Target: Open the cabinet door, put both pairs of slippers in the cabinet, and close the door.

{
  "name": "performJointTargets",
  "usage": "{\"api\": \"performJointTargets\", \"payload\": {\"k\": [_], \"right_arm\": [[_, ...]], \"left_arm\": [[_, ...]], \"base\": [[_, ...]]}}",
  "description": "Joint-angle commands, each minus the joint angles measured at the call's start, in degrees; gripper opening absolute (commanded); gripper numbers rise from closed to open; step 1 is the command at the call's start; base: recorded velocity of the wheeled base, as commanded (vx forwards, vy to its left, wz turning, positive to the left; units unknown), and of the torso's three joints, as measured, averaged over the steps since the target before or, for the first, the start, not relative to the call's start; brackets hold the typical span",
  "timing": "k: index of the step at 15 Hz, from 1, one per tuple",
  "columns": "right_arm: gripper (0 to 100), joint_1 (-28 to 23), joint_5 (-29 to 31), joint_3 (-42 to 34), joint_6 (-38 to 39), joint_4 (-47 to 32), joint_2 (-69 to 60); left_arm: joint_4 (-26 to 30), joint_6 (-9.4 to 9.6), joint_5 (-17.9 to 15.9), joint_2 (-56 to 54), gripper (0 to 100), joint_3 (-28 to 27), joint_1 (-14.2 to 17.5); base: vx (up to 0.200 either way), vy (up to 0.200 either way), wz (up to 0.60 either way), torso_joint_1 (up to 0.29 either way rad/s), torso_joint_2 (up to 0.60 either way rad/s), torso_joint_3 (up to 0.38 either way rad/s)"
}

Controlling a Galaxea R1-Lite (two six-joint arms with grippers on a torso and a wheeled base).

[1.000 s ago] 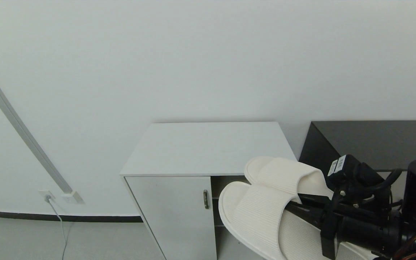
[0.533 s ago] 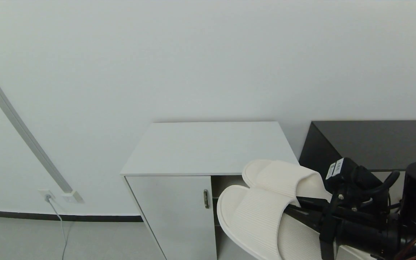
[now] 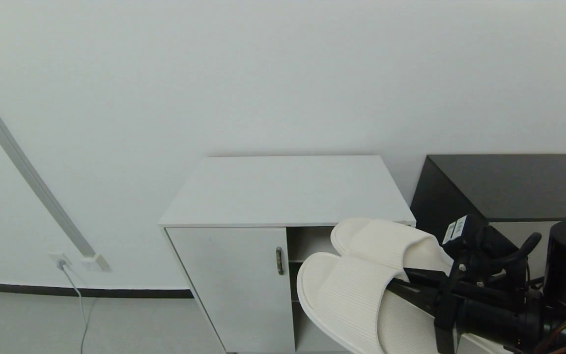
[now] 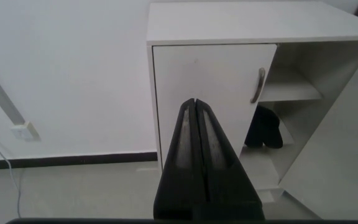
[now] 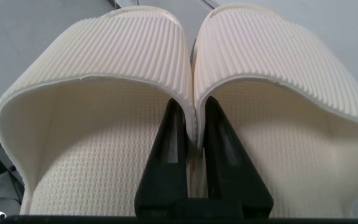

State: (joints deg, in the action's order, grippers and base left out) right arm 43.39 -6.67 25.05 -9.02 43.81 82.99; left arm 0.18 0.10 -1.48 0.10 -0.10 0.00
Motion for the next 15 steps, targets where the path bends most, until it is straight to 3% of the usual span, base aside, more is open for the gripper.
{"api": "performJointTargets", "payload": {"k": [1, 15], "right_arm": [[0, 0.03, -0.01, -0.09, -0.03, 0.04, 0.15], [0, 0.03, 0.08, -0.27, -0.21, 0.04, 0.50]], "left_arm": [[-0.01, -0.01, -0.02, -0.01, 0, 0.01, 0.00], [-0.01, -0.01, -0.02, -0.01, 0, 0.01, 0.00]], "base": [[0.000, 0.000, 0.00, -0.163, 0.37, 0.207], [0.000, 0.000, 0.00, -0.203, 0.49, 0.290]]}}
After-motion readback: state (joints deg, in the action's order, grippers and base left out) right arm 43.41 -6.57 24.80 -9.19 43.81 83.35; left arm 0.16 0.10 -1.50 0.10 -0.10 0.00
